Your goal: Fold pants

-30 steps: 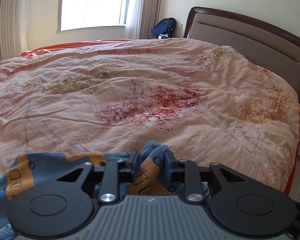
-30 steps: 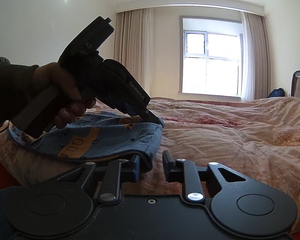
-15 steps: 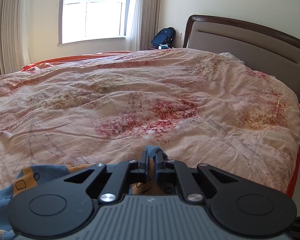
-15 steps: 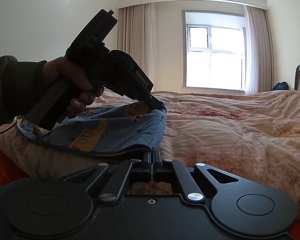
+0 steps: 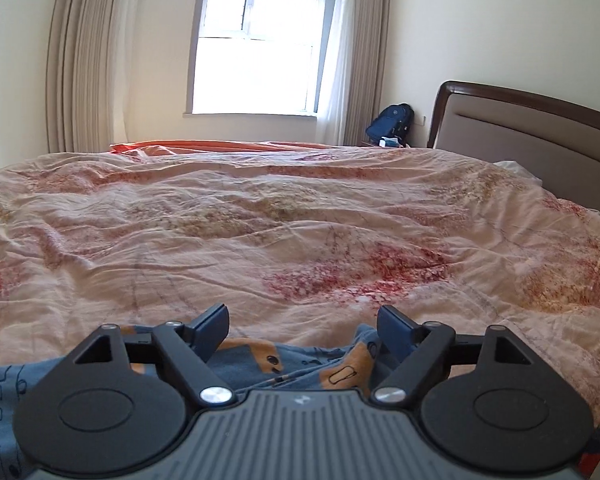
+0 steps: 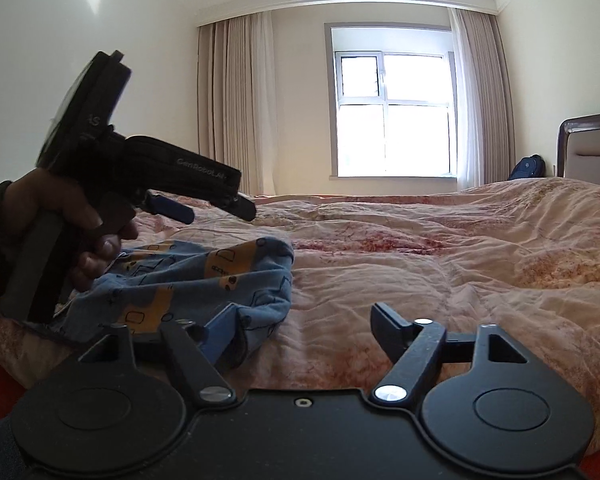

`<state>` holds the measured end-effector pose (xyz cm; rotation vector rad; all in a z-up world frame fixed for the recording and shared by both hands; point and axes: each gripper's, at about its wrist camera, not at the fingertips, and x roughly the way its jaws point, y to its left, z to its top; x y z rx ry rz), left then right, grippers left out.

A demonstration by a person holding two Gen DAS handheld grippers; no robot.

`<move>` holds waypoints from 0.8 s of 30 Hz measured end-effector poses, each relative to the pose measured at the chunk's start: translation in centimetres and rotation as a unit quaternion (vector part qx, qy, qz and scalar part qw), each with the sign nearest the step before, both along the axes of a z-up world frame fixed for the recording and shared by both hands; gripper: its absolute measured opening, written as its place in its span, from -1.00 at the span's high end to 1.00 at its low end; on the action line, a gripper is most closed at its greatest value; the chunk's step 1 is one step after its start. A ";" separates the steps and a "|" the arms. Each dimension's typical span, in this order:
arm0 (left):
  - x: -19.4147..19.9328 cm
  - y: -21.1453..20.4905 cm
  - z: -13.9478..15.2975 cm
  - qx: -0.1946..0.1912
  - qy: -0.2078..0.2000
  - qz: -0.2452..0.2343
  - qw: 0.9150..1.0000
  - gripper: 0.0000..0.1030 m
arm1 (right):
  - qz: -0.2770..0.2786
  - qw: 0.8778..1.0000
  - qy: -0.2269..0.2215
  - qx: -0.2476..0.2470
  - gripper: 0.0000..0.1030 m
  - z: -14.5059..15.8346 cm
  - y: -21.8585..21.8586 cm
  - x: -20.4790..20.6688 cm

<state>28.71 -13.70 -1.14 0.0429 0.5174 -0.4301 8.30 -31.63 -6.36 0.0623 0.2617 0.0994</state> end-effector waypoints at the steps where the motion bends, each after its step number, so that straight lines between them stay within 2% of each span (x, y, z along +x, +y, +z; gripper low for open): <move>1: -0.3 0.4 0.0 0.005 -0.004 0.010 1.000 -0.69 | -0.001 1.000 -0.001 0.002 -0.64 0.4 0.0 0.6; 5: -2.3 2.8 -0.4 0.047 -0.036 0.066 0.996 -0.77 | -0.003 1.000 -0.019 0.003 -0.93 1.7 0.2 2.0; 8: -4.4 5.9 -0.9 0.040 -0.048 0.106 0.992 -0.88 | 0.008 1.000 -0.019 -0.019 -0.95 2.2 0.4 3.2; 11: -6.7 9.2 -1.9 0.028 -0.053 0.144 0.988 -0.91 | 0.010 1.000 -0.012 -0.023 -0.99 2.6 0.3 4.8; 14: -8.3 12.0 -3.5 0.044 -0.064 0.198 0.977 -0.94 | 0.026 0.999 -0.002 -0.026 -0.99 2.8 1.0 7.2; 16: -8.5 13.7 -4.7 0.051 -0.056 0.229 0.970 -1.00 | 0.036 0.999 0.018 -0.025 -0.99 2.5 1.7 9.1; 19: -9.1 16.3 -5.7 0.026 -0.043 0.261 0.964 -0.99 | 0.032 0.997 0.043 -0.057 -0.99 1.4 2.7 11.6; 21: -9.5 17.4 -5.8 0.019 -0.044 0.267 0.963 -0.99 | 0.001 0.994 0.058 -0.096 -0.99 0.6 3.1 13.6; 24: -10.2 18.3 -5.5 0.003 -0.055 0.262 0.964 -0.99 | -0.025 0.993 0.077 -0.092 -0.99 0.0 2.3 15.4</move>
